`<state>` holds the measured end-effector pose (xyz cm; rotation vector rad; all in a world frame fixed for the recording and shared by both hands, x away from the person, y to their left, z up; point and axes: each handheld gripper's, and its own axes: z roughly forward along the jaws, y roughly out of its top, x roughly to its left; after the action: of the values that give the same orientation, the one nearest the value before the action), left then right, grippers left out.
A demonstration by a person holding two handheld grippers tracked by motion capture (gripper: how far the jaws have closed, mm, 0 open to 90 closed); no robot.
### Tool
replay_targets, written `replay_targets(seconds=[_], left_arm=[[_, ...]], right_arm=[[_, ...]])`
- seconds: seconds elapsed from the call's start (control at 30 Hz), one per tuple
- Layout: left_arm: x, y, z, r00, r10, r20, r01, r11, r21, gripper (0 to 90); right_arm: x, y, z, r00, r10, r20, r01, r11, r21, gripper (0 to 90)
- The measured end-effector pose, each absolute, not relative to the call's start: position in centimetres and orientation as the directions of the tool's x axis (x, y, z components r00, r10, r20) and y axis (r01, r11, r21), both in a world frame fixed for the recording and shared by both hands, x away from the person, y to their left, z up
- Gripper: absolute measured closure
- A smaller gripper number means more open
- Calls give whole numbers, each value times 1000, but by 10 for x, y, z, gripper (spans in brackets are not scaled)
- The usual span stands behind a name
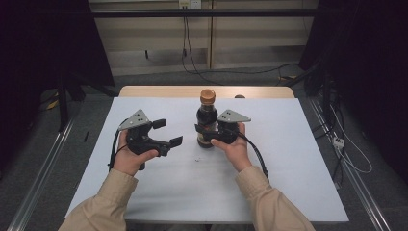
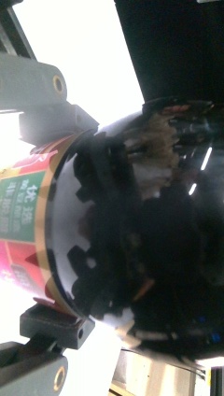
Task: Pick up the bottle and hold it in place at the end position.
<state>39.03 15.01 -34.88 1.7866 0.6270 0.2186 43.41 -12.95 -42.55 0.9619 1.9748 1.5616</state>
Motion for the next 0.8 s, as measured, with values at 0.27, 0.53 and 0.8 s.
replay_targets(seconds=[0.27,0.53,0.8], left_arm=[[394,142,-340,842,516,-156,292,-194,937,55],[399,136,-333,851,505,-145,285,-211,935,55],[405,128,-325,867,481,-128,266,-231,936,55]], right_arm=[[433,-130,-427,-659,748,80,243,111,964,298],[434,-129,-426,-655,750,86,251,110,962,297],[434,-129,-427,-656,749,91,252,104,962,295]])
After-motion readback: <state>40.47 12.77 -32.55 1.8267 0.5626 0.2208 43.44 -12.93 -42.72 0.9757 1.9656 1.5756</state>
